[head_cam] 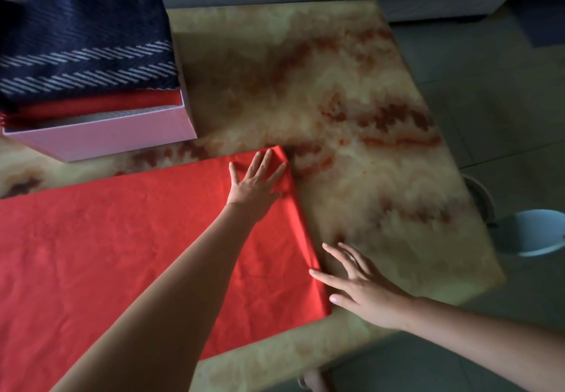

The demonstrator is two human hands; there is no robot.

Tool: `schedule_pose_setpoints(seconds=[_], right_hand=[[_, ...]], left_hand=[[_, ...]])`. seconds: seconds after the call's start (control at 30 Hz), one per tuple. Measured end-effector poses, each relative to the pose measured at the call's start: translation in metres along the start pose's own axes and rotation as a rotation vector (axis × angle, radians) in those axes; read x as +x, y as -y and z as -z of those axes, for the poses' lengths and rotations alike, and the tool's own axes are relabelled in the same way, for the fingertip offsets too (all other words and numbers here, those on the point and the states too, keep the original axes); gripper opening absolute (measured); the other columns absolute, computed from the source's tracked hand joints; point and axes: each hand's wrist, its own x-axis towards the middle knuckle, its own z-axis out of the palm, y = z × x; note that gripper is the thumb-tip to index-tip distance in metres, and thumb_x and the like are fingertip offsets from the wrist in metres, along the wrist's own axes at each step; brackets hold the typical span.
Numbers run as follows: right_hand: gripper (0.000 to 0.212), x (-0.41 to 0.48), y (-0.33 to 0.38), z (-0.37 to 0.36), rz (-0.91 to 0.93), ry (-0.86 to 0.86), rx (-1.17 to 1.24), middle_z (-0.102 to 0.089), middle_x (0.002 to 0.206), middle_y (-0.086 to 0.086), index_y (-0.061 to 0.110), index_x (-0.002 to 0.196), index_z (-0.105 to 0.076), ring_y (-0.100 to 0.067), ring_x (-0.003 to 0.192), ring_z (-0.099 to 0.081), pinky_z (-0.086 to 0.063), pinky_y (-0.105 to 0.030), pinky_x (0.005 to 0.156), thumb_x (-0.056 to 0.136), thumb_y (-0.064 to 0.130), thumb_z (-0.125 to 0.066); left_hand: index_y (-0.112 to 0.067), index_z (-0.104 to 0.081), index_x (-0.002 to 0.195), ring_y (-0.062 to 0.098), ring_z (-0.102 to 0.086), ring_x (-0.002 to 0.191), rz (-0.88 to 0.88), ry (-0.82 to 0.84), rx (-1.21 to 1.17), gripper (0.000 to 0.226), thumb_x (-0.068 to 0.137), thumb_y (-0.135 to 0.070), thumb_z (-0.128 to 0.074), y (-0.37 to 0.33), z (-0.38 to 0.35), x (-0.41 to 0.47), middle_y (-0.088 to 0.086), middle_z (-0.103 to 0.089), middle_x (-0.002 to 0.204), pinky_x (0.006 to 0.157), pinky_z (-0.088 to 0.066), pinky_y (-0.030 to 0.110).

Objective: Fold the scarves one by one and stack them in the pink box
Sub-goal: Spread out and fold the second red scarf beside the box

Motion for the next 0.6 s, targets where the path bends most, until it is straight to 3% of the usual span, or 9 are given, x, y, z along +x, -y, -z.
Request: schedule_pose_setpoints(seconds=[0.13, 0.23, 0.3, 0.37, 0.43, 0.6], right_hand=[[0.050, -0.004, 0.001, -0.009, -0.016, -0.063, 0.049, -0.002, 0.149, 0.008, 0.051, 0.144, -0.018, -0.012, 0.134, -0.005, -0.010, -0.029, 0.114, 0.097, 0.046, -0.033], [0.045, -0.004, 0.004, -0.017, -0.089, -0.148, 0.358, -0.031, 0.124, 0.009, 0.043, 0.138, -0.040, 0.001, 0.105, -0.034, -0.029, -0.014, 0.102, 0.094, 0.040, -0.047], [0.039, -0.004, 0.008, -0.019, -0.190, -0.178, 0.597, -0.045, 0.109, 0.007, 0.038, 0.123, -0.046, -0.002, 0.084, -0.048, -0.044, -0.019, 0.087, 0.090, 0.025, -0.061], [0.031, -0.004, 0.012, -0.021, -0.321, -0.213, 0.714, -0.057, 0.093, 0.007, 0.032, 0.108, -0.051, -0.004, 0.071, -0.052, -0.047, -0.023, 0.077, 0.084, 0.023, -0.068], [0.025, -0.001, 0.014, -0.027, -0.453, -0.230, 0.752, -0.062, 0.079, 0.008, 0.028, 0.096, -0.055, -0.001, 0.063, -0.054, -0.046, -0.026, 0.074, 0.078, 0.029, -0.073], [0.023, 0.004, 0.017, -0.030, -0.577, -0.203, 0.906, -0.063, 0.065, 0.004, 0.025, 0.079, -0.058, -0.006, 0.048, -0.057, -0.050, -0.032, 0.069, 0.071, 0.029, -0.079]], left_hand=[[-0.034, -0.001, 0.150, 0.017, 0.015, 0.145, 0.083, 0.006, -0.056, 0.061, 0.099, -0.045, -0.033, -0.007, 0.007, 0.009, -0.002, 0.016, 0.158, 0.111, 0.001, 0.063], [-0.026, -0.016, 0.150, 0.024, 0.003, 0.146, 0.136, -0.070, -0.088, 0.056, 0.099, -0.039, -0.037, -0.020, 0.012, 0.016, 0.007, 0.000, 0.159, 0.115, 0.000, 0.053], [-0.020, -0.033, 0.143, 0.030, -0.015, 0.141, 0.175, -0.193, -0.067, 0.049, 0.098, -0.033, -0.042, -0.028, 0.016, 0.018, 0.014, -0.017, 0.153, 0.114, -0.012, 0.045], [-0.014, -0.043, 0.134, 0.031, -0.033, 0.128, 0.229, -0.297, -0.065, 0.042, 0.095, -0.029, -0.046, -0.034, 0.019, 0.021, 0.013, -0.031, 0.141, 0.104, -0.029, 0.040], [-0.010, -0.041, 0.131, 0.030, -0.044, 0.119, 0.289, -0.278, -0.190, 0.044, 0.093, -0.031, -0.051, -0.037, 0.023, 0.023, 0.012, -0.039, 0.132, 0.093, -0.040, 0.040], [-0.008, -0.036, 0.131, 0.031, -0.051, 0.118, 0.383, -0.175, -0.246, 0.066, 0.087, -0.054, -0.054, -0.044, 0.027, 0.027, 0.011, -0.049, 0.128, 0.088, -0.044, 0.040]])
